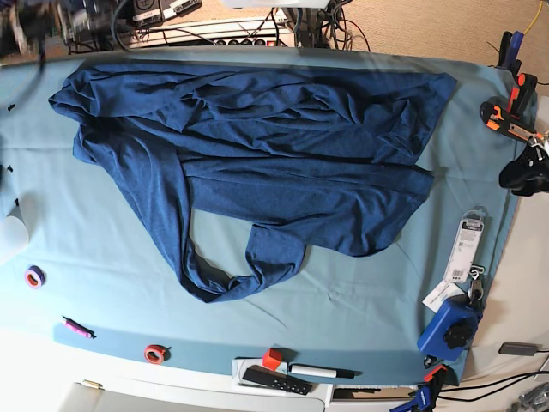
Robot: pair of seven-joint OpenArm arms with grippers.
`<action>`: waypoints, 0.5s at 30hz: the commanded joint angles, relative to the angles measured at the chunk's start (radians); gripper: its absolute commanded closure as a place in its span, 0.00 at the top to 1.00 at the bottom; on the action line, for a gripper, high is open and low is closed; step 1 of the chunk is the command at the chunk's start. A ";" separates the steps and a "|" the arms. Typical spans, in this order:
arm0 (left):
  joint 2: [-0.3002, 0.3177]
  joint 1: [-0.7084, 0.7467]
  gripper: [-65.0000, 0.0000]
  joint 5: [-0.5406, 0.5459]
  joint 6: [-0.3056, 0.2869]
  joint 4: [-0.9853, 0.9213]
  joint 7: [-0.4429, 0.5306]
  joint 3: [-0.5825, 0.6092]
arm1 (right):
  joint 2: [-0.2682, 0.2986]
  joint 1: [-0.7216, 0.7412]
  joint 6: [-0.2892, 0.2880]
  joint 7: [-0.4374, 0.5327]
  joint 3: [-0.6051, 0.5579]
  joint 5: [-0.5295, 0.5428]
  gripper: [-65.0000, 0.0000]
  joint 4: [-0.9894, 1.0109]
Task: Layout the t-shirt on the table in an organized manner, then fold the t-shirt properly
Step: 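Pull the held edge taut with both grippers, then release it, then move the right gripper over the shirt's loose hem loop and grasp it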
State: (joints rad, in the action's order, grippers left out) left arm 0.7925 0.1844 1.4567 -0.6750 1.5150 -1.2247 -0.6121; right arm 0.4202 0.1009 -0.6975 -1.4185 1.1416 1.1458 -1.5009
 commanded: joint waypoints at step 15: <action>0.014 -0.021 0.43 0.027 -0.008 0.012 0.040 -0.013 | -0.113 0.544 0.109 0.596 -0.867 -0.692 0.59 0.487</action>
State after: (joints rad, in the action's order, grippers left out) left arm 0.7784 0.1711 1.4570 -0.6788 1.5139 -1.2098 -0.6121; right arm 0.2935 0.6125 -0.5877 -0.8459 0.2707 0.4397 -0.9939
